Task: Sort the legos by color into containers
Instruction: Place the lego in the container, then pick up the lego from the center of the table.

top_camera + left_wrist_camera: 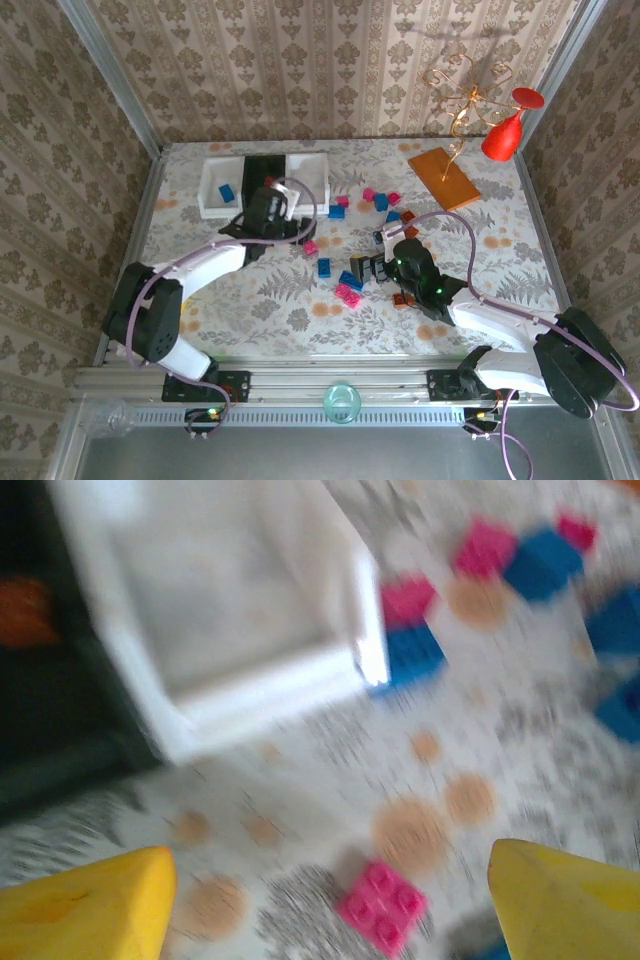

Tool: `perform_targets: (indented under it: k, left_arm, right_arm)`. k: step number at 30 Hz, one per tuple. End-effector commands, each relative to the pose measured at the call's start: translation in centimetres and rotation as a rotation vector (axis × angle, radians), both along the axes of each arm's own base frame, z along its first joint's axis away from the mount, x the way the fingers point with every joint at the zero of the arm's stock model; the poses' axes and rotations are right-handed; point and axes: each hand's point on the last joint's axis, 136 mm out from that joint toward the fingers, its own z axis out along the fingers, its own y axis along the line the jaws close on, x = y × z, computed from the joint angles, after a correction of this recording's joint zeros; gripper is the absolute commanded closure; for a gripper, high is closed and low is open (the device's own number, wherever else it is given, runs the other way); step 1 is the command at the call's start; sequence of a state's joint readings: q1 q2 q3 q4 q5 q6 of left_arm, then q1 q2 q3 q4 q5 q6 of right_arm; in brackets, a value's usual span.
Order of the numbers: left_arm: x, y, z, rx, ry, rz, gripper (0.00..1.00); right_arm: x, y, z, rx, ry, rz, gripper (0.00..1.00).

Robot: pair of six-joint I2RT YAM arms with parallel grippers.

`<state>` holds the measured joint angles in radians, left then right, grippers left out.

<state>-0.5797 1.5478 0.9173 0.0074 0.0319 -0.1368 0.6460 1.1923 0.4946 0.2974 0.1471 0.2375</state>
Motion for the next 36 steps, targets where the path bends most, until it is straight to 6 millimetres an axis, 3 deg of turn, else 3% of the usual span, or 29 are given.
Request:
perform_targets:
  k: [1, 7, 15, 22, 30, 36]
  left_arm:
    - [-1.5, -1.2, -2.6, 0.102, 0.029, -0.149, 0.17]
    - [-1.1, -1.2, -6.5, 0.204, 0.113, -0.161, 0.18]
    - [-1.1, -1.3, -8.9, 0.211, 0.167, -0.164, 0.19]
    - [0.4, -1.5, -9.9, 0.195, 0.196, -0.134, 0.39]
    - [2.8, -2.2, -8.8, 0.133, 0.182, -0.083, 0.61]
    - [6.2, -3.7, -2.2, 0.010, 0.052, -0.032, 0.69]
  right_arm:
    - [0.4, 0.2, 1.2, 0.017, -0.041, -0.002, 0.00]
    - [0.5, 0.2, 0.8, 0.005, -0.027, -0.008, 0.00]
    - [0.8, -0.1, 0.4, -0.015, -0.007, -0.033, 0.00]
    - [0.7, -0.1, 0.7, -0.009, -0.009, -0.029, 0.00]
    - [0.7, 0.1, 0.4, -0.006, 0.002, -0.024, 0.00]
    - [0.8, 0.2, 0.3, -0.007, 0.012, -0.023, 0.00]
